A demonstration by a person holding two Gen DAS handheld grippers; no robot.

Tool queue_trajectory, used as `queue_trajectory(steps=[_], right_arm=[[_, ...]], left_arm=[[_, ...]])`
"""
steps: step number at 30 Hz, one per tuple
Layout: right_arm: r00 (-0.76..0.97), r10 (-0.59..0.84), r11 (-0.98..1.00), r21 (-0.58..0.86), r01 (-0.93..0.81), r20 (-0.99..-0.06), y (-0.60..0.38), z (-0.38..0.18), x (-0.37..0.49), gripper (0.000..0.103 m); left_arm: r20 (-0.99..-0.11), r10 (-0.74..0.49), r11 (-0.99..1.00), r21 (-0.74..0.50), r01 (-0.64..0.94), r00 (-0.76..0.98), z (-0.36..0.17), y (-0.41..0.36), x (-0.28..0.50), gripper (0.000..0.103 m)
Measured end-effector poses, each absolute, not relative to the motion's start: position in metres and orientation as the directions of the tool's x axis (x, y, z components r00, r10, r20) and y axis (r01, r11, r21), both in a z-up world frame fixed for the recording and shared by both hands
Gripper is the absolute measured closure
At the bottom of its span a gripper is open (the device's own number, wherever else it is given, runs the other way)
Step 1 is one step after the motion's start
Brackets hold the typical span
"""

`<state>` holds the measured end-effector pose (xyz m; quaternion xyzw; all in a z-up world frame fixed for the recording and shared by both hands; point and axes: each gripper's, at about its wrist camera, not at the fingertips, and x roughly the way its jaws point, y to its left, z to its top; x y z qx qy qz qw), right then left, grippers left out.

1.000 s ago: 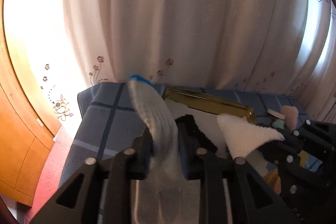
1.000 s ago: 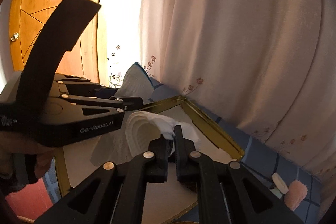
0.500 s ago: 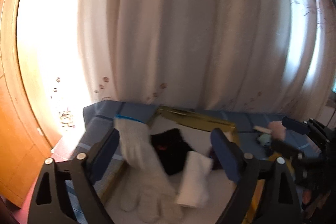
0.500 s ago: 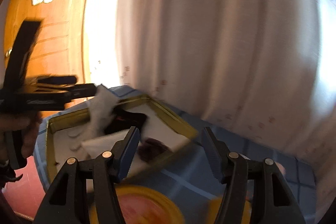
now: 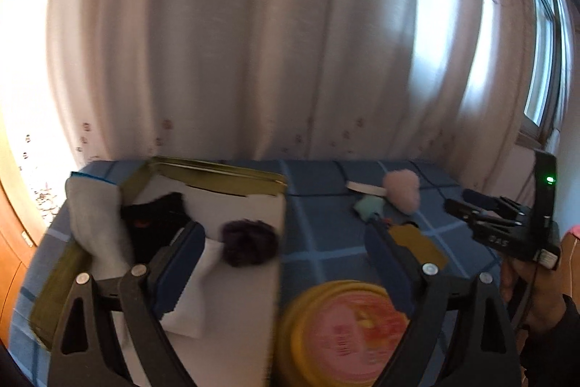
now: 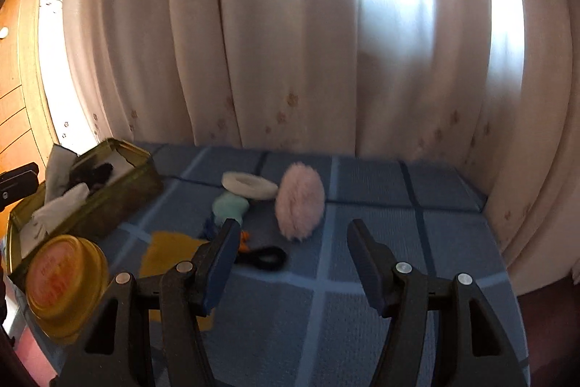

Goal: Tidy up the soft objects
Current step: 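Withdraw both open tools from the tray toward the remaining items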

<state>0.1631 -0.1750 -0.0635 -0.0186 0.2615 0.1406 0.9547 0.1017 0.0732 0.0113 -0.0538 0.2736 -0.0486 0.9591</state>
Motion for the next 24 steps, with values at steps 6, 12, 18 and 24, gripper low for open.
queue_trajectory(steps=[6,12,18,24], right_arm=[[0.742,0.271,0.955,0.074,-0.287,-0.613,-0.174,-0.084,0.191,0.052],[0.676,0.280,0.947,0.082,-0.310,-0.681,-0.165,-0.096,0.213,0.057],[0.622,0.330,0.914,0.075,-0.399,-0.711,-0.150,-0.102,0.215,0.057],[0.594,0.349,0.901,0.085,-0.426,-0.725,-0.151,-0.103,0.220,0.057]], left_arm=[[-0.542,-0.153,0.988,-0.107,0.113,0.826,0.010,0.038,0.107,0.011],[-0.572,-0.160,0.987,-0.081,0.139,0.805,0.009,0.012,0.120,0.007],[-0.589,-0.167,0.986,-0.087,0.144,0.790,0.007,0.000,0.129,0.006],[-0.606,-0.174,0.985,-0.090,0.150,0.776,0.000,-0.008,0.132,0.006]])
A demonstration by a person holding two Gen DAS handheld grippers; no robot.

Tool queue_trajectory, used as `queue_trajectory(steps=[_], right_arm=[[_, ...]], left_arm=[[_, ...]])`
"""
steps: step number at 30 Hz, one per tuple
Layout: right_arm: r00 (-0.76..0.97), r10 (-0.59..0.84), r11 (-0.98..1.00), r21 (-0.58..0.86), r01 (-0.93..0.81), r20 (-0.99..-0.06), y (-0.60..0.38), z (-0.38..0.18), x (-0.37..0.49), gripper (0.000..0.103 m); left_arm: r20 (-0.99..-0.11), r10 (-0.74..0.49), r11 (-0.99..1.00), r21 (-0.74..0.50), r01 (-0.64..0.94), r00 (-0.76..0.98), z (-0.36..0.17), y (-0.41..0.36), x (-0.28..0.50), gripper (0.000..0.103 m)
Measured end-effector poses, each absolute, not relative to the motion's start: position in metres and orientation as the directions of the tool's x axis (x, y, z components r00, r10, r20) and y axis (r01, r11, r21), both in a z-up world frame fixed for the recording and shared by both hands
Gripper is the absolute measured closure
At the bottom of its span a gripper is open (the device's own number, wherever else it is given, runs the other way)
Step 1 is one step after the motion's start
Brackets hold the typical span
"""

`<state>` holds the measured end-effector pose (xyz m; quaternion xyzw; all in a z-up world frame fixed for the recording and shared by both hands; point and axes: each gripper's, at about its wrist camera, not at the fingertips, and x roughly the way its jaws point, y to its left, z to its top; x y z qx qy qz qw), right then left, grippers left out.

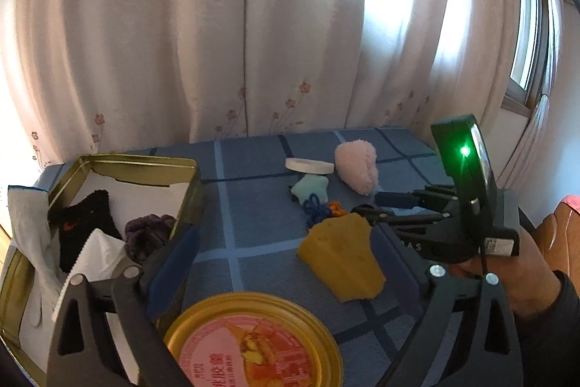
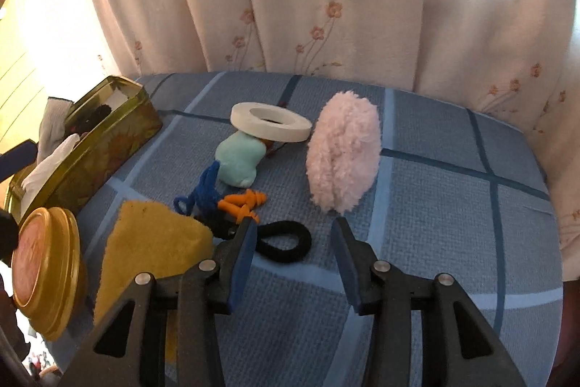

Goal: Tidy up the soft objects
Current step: 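Withdraw both open tools from the tray toward the remaining items, then grasp the yellow sponge with the left tool while the right tool grasps the black hair tie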

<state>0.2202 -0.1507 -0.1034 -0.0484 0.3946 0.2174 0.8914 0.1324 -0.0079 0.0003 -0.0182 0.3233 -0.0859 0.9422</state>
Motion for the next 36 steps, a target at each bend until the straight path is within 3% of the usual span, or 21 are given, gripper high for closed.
queue_trajectory(steps=[3,7,11,14,16,36], right_arm=[[0.572,0.367,0.890,0.098,-0.446,-0.733,-0.152,-0.104,0.223,0.058],[0.555,0.397,0.880,0.131,-0.456,-0.732,-0.156,-0.105,0.223,0.071],[0.551,0.414,0.873,0.144,-0.466,-0.724,-0.157,-0.105,0.219,0.077],[0.555,0.418,0.869,0.139,-0.474,-0.719,-0.155,-0.105,0.217,0.084],[0.573,0.408,0.874,0.122,-0.470,-0.711,-0.155,-0.103,0.214,0.096],[0.771,0.378,0.921,0.125,-0.368,-0.512,-0.190,-0.072,0.175,0.096]], left_arm=[[-0.609,-0.171,0.985,-0.083,0.152,0.775,0.000,-0.012,0.133,0.006],[-0.605,-0.173,0.984,-0.082,0.155,0.777,0.002,-0.014,0.132,0.006],[-0.611,-0.177,0.984,-0.083,0.160,0.771,0.002,-0.018,0.135,0.006],[-0.616,-0.189,0.981,-0.090,0.170,0.764,0.002,-0.023,0.136,0.006],[-0.617,-0.195,0.980,-0.091,0.176,0.762,0.001,-0.027,0.136,0.006],[-0.697,-0.253,0.966,-0.148,0.211,0.671,-0.021,-0.071,0.148,0.006]])
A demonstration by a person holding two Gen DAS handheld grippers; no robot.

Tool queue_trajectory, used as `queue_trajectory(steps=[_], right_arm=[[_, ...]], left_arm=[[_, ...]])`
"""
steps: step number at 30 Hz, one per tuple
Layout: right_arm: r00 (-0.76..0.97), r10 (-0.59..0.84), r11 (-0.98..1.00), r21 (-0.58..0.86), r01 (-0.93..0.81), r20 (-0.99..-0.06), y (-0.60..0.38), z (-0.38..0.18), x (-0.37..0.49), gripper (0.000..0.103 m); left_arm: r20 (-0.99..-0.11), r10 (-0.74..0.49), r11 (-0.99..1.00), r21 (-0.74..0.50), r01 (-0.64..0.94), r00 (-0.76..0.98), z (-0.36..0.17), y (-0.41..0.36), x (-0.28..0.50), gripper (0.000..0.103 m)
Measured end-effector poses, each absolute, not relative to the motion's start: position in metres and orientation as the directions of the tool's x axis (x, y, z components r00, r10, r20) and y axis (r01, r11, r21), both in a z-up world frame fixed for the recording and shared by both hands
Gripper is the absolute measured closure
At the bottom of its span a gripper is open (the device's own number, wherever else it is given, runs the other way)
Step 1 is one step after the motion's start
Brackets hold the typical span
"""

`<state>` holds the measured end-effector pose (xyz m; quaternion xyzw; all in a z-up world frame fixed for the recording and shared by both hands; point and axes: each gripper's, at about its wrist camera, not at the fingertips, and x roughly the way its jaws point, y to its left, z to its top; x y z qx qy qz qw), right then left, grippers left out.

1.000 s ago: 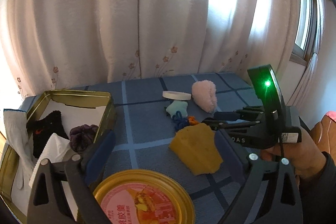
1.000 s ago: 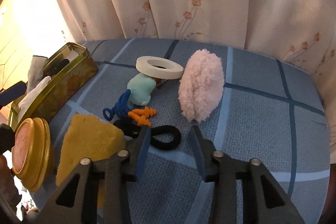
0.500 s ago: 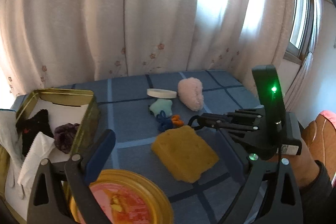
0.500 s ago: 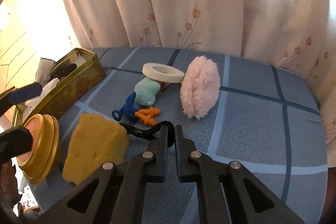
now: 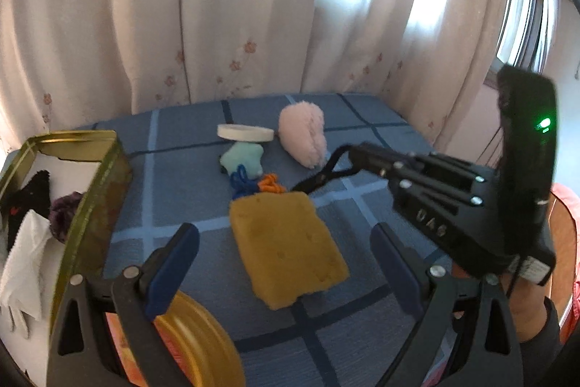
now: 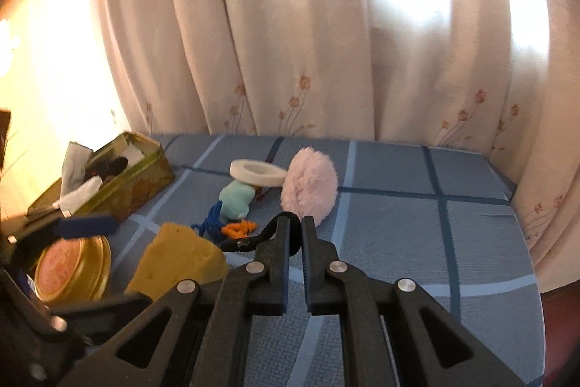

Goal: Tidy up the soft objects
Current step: 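Grasp the yellow sponge with the left tool while the right tool grasps the black hair tie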

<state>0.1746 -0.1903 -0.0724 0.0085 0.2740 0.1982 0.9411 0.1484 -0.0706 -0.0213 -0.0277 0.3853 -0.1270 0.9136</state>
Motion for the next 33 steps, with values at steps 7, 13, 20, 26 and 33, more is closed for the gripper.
queue_trajectory(steps=[7,13,20,26,33], right_arm=[[0.793,0.384,0.923,0.171,-0.345,-0.473,-0.202,-0.070,0.170,0.096],[0.809,0.379,0.925,0.170,-0.339,-0.450,-0.204,-0.068,0.165,0.096],[0.810,0.373,0.928,0.164,-0.336,-0.452,-0.203,-0.067,0.164,0.096],[0.820,0.364,0.931,0.160,-0.328,-0.442,-0.204,-0.066,0.162,0.096],[0.843,0.349,0.937,0.146,-0.317,-0.408,-0.204,-0.063,0.155,0.096]], left_arm=[[-0.745,-0.216,0.971,-0.093,0.222,0.631,-0.034,-0.093,0.152,0.006],[-0.767,-0.191,0.975,-0.078,0.207,0.613,-0.042,-0.101,0.162,0.006],[-0.777,-0.190,0.977,-0.092,0.190,0.600,-0.044,-0.101,0.173,0.006],[-0.773,-0.168,0.979,-0.059,0.195,0.612,-0.047,-0.107,0.177,0.032],[-0.715,-0.207,0.973,-0.076,0.219,0.668,-0.044,-0.106,0.167,0.047]])
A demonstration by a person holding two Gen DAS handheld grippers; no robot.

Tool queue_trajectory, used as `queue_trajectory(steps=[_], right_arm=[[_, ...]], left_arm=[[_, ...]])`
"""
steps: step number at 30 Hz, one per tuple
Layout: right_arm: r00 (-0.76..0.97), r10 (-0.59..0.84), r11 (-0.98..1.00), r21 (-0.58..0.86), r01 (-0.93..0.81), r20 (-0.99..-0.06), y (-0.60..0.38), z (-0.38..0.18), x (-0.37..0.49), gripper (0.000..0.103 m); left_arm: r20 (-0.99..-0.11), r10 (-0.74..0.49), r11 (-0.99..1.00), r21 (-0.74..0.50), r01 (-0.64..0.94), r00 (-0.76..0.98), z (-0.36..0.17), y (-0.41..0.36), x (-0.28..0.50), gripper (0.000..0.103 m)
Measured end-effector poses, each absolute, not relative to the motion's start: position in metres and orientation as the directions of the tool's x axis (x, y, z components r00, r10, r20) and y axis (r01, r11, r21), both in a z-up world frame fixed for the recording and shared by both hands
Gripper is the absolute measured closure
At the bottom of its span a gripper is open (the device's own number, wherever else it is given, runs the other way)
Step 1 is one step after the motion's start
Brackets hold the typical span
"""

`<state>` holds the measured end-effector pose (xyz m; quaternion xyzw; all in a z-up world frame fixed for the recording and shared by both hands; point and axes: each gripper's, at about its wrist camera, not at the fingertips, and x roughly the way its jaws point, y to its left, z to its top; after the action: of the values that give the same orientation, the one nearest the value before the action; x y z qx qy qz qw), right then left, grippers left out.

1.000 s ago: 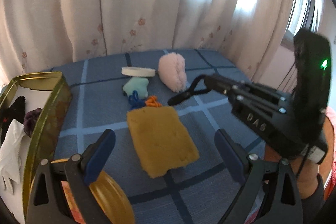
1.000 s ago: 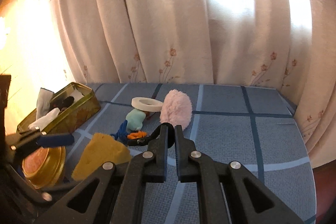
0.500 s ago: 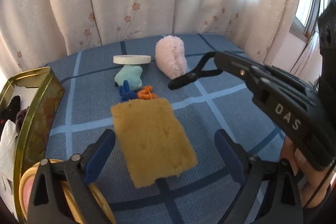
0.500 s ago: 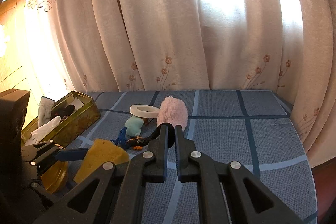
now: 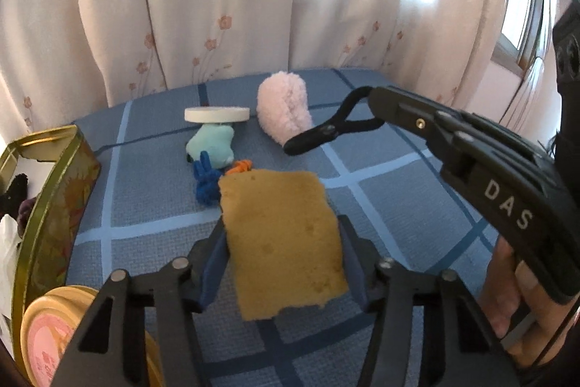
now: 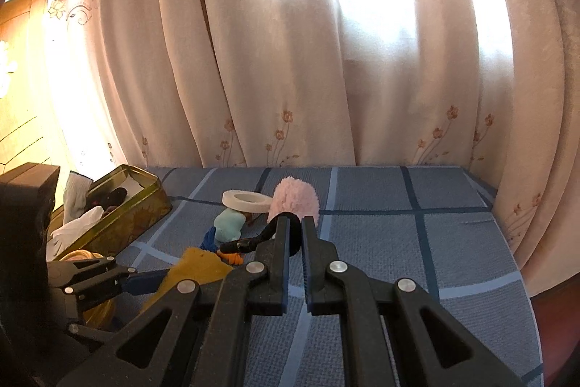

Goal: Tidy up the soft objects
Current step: 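Grasp the yellow sponge with the left tool while the right tool grasps the black hair tie, then lift the sponge and hair tie with both tools toward the gold tray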

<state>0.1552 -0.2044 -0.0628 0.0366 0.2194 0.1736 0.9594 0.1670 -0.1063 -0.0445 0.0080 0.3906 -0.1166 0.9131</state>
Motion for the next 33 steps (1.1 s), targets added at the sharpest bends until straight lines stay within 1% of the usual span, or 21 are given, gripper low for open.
queue_trajectory(steps=[4,7,14,17,23,33], right_arm=[[0.856,0.343,0.940,0.141,-0.312,-0.387,-0.205,-0.061,0.152,0.096],[0.861,0.338,0.941,0.146,-0.305,-0.381,-0.207,-0.060,0.151,0.096],[0.869,0.331,0.943,0.158,-0.293,-0.367,-0.209,-0.059,0.148,0.096],[0.875,0.325,0.945,0.153,-0.289,-0.358,-0.209,-0.059,0.146,0.096],[0.891,0.318,0.947,0.156,-0.281,-0.324,-0.209,-0.057,0.141,0.096],[0.905,0.312,0.950,0.110,-0.292,-0.290,-0.191,-0.054,0.133,0.096]], left_arm=[[-0.671,-0.202,0.975,-0.070,0.210,0.714,-0.044,-0.106,0.156,0.048],[-0.629,-0.180,0.979,-0.040,0.199,0.756,-0.041,-0.106,0.148,0.048],[-0.583,-0.164,0.982,-0.019,0.188,0.796,-0.033,-0.101,0.139,0.048],[-0.560,-0.165,0.983,-0.028,0.180,0.812,-0.028,-0.094,0.133,0.048],[-0.497,-0.144,0.987,-0.008,0.161,0.856,-0.020,-0.088,0.119,0.048],[-0.452,-0.122,0.992,-0.035,0.119,0.883,-0.016,-0.069,0.114,0.048]])
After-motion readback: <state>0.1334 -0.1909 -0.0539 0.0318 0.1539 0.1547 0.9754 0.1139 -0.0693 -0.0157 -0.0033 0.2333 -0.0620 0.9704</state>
